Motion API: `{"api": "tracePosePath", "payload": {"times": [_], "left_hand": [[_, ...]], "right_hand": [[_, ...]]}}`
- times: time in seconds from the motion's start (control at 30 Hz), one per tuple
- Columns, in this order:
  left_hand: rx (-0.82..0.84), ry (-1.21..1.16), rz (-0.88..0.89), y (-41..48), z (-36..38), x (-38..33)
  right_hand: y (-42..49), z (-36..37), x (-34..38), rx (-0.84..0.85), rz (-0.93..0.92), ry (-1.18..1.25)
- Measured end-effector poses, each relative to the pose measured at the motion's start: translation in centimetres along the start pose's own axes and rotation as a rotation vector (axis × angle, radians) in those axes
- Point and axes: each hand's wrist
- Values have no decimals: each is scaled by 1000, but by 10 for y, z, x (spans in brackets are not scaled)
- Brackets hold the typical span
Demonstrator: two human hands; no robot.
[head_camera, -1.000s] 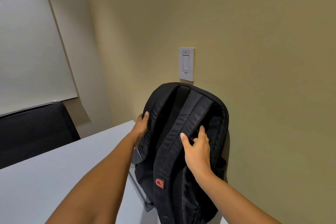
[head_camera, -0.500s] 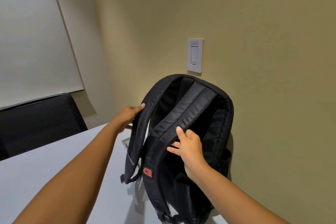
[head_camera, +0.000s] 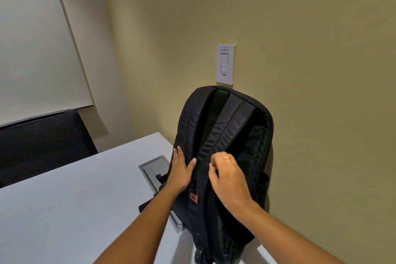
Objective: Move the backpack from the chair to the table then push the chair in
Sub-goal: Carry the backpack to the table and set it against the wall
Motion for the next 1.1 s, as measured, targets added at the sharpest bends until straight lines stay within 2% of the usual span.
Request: {"api": "tracePosePath", "payload": {"times": [0.07,0.1,0.2,0.27,0.33,0.5,0.63,0.97,1.1], "left_hand": [[-38,30,-4,0,5,0],[-62,48,10,-1,7,-1],[-92,71,67,-5,15,1],[-52,66,70,-6,23,2],[1,56,43,-1,30,2],[154,182,-28,15,32,2],[213,220,-73,25,40,-2],[182,225,-19,21,39,2],[223,294,-26,13,29,7]], "right_hand": [[7,-2,0,55,-271,-244],[12,-3,-1,106,-332,-370],[23,-1,-15,281,-331,-642],[27,3,-28,383,-298,-683],[27,7,-42,414,-283,-752],[25,10,-68,433,-301,-773],[28,15,-80,459,-290,-789],[30,17,-84,464,-287,-835],[26,19,-78,458,-243,-841]]}}
Point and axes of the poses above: each hand's wrist, its own y-axis towards the middle knuckle, its own z-axis out of the palm, x = y × z, and after that the axes turned 1 degree about z, right-handed
